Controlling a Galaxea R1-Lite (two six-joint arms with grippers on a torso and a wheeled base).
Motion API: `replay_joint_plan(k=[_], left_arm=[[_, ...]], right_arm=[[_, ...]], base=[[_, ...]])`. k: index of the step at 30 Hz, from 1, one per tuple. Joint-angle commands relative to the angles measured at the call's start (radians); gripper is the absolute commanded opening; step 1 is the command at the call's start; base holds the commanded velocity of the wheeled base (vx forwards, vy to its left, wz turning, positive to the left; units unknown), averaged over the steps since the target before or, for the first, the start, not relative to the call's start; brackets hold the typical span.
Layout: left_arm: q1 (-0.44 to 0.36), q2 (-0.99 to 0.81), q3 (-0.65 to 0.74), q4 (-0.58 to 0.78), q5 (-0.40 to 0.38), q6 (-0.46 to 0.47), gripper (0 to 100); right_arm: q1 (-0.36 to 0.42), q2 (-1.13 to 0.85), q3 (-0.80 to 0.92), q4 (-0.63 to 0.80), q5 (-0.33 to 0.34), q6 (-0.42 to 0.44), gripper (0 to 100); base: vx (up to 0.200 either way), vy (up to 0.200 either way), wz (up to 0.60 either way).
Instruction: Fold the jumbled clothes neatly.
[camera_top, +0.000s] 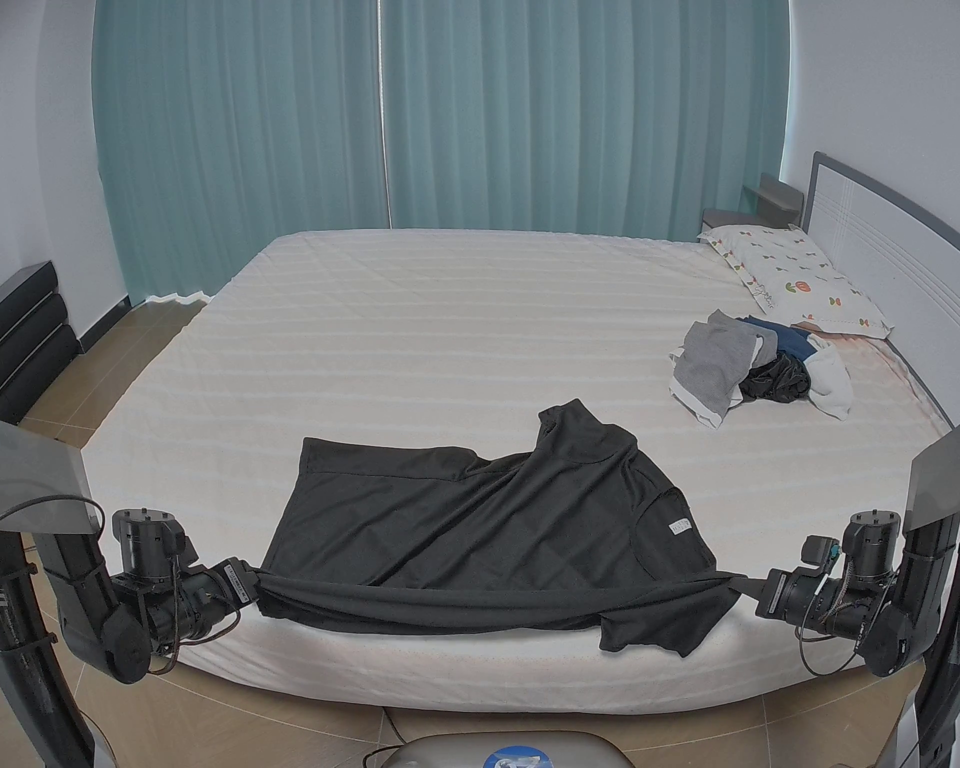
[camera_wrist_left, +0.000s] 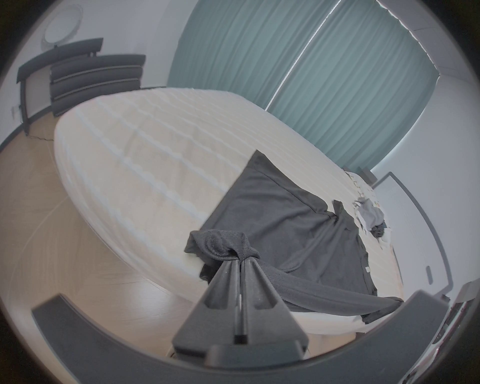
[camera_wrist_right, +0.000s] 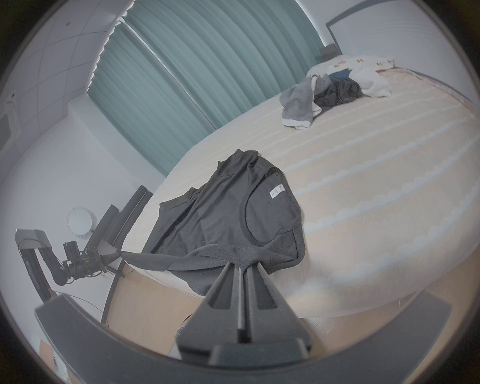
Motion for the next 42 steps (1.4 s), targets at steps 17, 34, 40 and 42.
replay_joint_plan(k=[17, 34, 40, 42], left_arm=[[0.011, 0.197, -0.09, -0.006, -0.166, -0.001, 100], [0.047, 0.214, -0.075, -0.037, -0.276, 0.009, 100], [0.119, 0.215, -0.057, -0.055, -0.298, 0.048, 100], [0.146, 0.214, -0.034, -0.083, -0.359, 0.074, 100]], right_arm=[[-0.048, 0.175, -0.079, -0.01, 0.021, 0.051, 0], [-0.049, 0.163, -0.079, -0.012, 0.025, 0.053, 0], [-0.049, 0.132, -0.07, -0.012, 0.027, 0.055, 0], [-0.049, 0.128, -0.07, -0.012, 0.027, 0.055, 0]], base=[[0.0, 0.0, 0.0], [0.0, 0.0, 0.0], [0.0, 0.0, 0.0], [0.0, 0.0, 0.0]])
